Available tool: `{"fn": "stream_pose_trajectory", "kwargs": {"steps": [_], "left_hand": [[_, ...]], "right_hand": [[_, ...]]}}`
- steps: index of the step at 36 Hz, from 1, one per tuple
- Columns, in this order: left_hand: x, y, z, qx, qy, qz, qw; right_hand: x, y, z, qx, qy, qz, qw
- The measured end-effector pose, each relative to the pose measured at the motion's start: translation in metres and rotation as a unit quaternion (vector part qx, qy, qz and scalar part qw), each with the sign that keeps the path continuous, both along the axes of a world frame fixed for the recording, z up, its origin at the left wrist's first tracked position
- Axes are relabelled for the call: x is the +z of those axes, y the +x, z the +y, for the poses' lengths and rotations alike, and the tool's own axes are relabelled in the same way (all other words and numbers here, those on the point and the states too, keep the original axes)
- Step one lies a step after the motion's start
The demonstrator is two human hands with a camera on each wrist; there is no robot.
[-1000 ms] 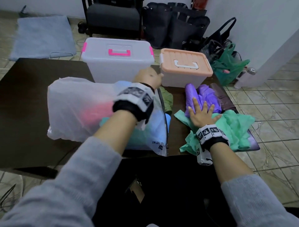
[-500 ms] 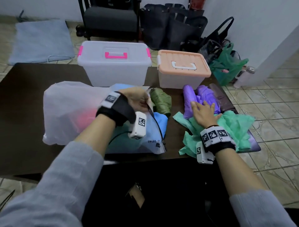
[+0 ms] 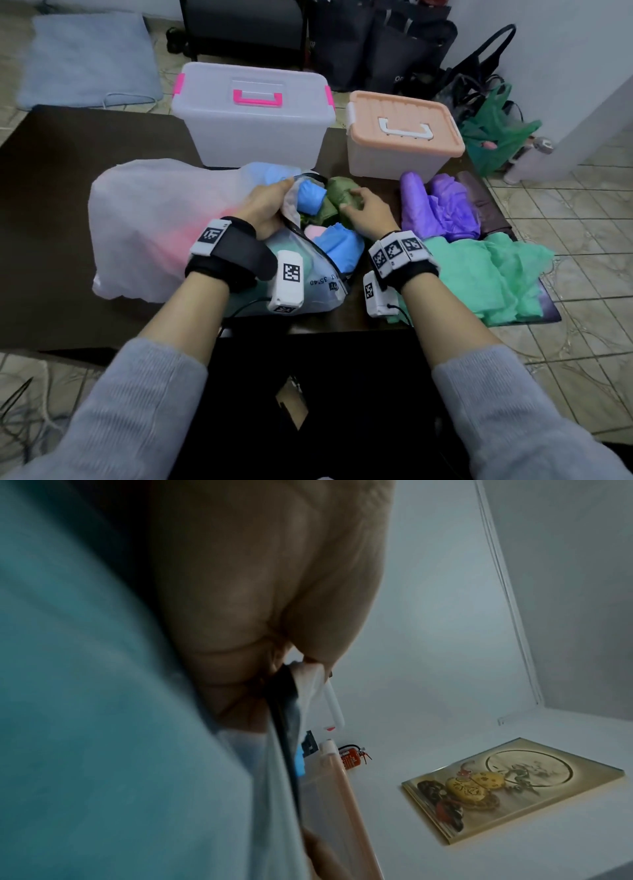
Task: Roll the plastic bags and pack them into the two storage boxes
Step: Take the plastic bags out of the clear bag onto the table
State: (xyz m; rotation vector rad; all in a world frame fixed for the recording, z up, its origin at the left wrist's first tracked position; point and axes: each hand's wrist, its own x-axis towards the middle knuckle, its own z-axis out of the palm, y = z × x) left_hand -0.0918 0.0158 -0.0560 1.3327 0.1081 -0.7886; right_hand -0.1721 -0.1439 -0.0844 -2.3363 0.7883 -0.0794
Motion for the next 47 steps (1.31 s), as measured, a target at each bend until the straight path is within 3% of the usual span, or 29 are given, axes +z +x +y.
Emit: {"fn": "stream_pose_trajectory", "kwargs": {"steps": [8, 15, 24, 30, 33, 36, 39, 41, 44, 47], "left_hand": [[-0.006, 0.002, 0.002, -0.020, -0.010, -0.003, 1.000], [-0.009, 0.000, 0.002, -0.028, 0.002, -0.007, 1.000], [-0.015, -0.013, 0.001, -0.019, 0.047, -0.027, 0.998], [-0.018, -0.014, 0.004, -0.009, 0.058, -0.050, 0.997], [-0.020, -0.015, 0.003, 0.005, 0.069, -0.068, 0.995], [-0.021, -0.016, 0.003, 0.012, 0.078, -0.088, 0.993], [-0.020, -0.018, 0.004, 0.008, 0.081, -0.099, 0.992], [-0.018, -0.019, 0.004, 0.010, 0.094, -0.110, 0.989], [-0.015, -0.021, 0.004, 0.017, 0.100, -0.115, 0.988], [-0.012, -0.024, 0.004, 0.022, 0.101, -0.119, 0.988]], "right_hand": [[-0.004, 0.006, -0.012, -0.037, 0.006, 0.030, 0.999], [0.000, -0.012, -0.033, -0.119, -0.075, -0.051, 0.989], [-0.013, -0.013, -0.029, -0.138, -0.141, 0.055, 0.979], [-0.005, -0.018, -0.022, -0.147, -0.136, 0.028, 0.979], [0.004, -0.030, -0.009, -0.166, -0.165, -0.053, 0.971], [0.005, -0.041, 0.005, -0.187, -0.069, -0.118, 0.973], [-0.006, -0.045, 0.019, -0.192, 0.110, -0.047, 0.974], [-0.010, -0.045, 0.028, -0.200, 0.225, -0.016, 0.953], [-0.008, -0.046, 0.033, -0.226, 0.355, -0.042, 0.906], [-0.005, -0.050, 0.032, -0.225, 0.413, -0.025, 0.882]]}}
